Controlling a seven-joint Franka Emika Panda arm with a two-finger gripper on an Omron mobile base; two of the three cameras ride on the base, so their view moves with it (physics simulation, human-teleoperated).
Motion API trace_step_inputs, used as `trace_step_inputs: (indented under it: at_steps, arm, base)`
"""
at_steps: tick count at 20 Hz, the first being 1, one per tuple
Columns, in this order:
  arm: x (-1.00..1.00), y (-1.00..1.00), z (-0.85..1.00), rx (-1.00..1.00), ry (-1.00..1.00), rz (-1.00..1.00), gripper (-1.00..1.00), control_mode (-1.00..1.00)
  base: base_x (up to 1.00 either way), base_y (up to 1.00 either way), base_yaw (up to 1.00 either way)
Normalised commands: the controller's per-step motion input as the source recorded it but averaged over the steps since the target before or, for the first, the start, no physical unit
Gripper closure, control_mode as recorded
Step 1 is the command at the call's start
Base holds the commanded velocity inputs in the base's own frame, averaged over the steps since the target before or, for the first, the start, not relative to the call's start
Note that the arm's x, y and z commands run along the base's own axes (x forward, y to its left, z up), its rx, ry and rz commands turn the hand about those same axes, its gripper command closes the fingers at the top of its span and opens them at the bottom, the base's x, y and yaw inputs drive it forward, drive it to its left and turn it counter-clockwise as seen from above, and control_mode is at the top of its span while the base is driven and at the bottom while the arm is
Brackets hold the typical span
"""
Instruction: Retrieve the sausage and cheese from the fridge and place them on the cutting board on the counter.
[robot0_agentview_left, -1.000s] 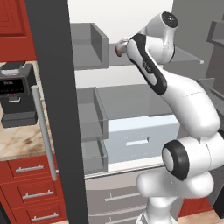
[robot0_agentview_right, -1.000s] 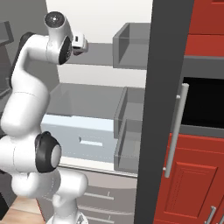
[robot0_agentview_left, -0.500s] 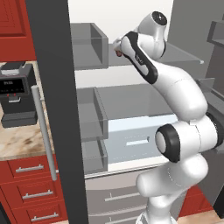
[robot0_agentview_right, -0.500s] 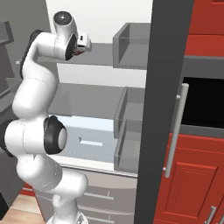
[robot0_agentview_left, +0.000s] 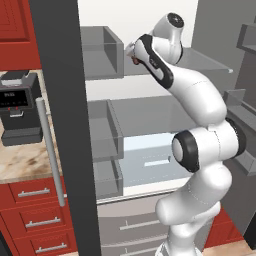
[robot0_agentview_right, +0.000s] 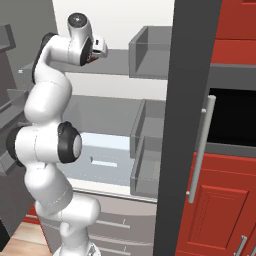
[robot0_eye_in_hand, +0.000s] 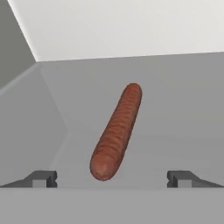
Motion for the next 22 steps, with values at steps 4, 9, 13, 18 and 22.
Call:
trace_step_inputs:
  at_steps: [4, 9, 13, 18, 22]
  arm:
    - [0.35, 0.06, -0.12, 0.0, 0.0, 0.0, -1.0, -1.0]
    - [0.19, 0.06, -0.09, -0.01, 0.01, 0.0, -1.0, -1.0]
    - [0.03, 0.11, -0.22, -0.05, 0.03, 0.0, -1.0, -1.0]
    - [0.18, 0.07, -0.2, -0.05, 0.02, 0.0, -1.0, -1.0]
    - [0.32, 0.02, -0.08, -0.01, 0.0, 0.0, -1.0, -1.0]
  base:
    - [0.0, 0.0, 0.0]
    - [0.0, 0.0, 0.0]
    - [0.0, 0.0, 0.0]
    - [0.0, 0.0, 0.0]
    - [0.0, 0.0, 0.0]
